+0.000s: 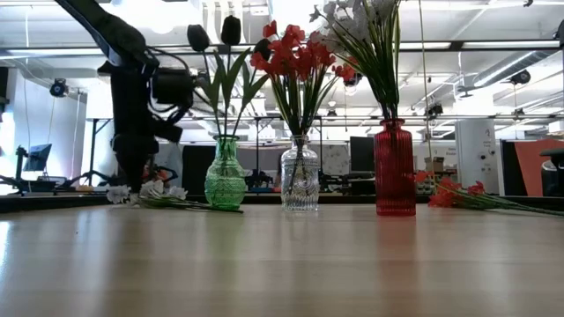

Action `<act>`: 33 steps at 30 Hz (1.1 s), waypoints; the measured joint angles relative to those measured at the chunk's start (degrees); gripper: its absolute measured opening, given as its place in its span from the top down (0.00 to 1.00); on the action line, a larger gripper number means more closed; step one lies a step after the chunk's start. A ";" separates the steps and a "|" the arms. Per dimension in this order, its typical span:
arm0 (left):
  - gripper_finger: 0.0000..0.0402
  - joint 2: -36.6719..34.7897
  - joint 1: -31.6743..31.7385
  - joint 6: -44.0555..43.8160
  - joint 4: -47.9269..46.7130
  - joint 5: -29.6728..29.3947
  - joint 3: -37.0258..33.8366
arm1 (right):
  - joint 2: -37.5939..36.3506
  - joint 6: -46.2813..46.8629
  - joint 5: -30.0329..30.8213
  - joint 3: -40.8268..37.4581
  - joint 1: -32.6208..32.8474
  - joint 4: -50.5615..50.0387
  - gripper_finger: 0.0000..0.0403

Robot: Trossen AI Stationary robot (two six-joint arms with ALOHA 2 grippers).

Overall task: Sort flowers into vase by color
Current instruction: Put the white flowers into the red vase

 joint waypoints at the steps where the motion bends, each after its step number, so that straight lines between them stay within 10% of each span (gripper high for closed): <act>1: 0.79 -0.16 0.20 0.68 0.00 -2.02 0.22 | 0.00 0.02 0.02 0.00 0.00 -0.02 0.46; 17: 0.46 1.86 1.41 12.06 6.98 -3.03 -0.04 | 0.00 1.23 -0.55 0.00 0.00 -0.08 0.46; 33: 0.51 8.45 1.48 13.21 10.76 -4.58 -0.37 | 0.00 2.79 -1.97 0.00 0.00 -0.02 0.46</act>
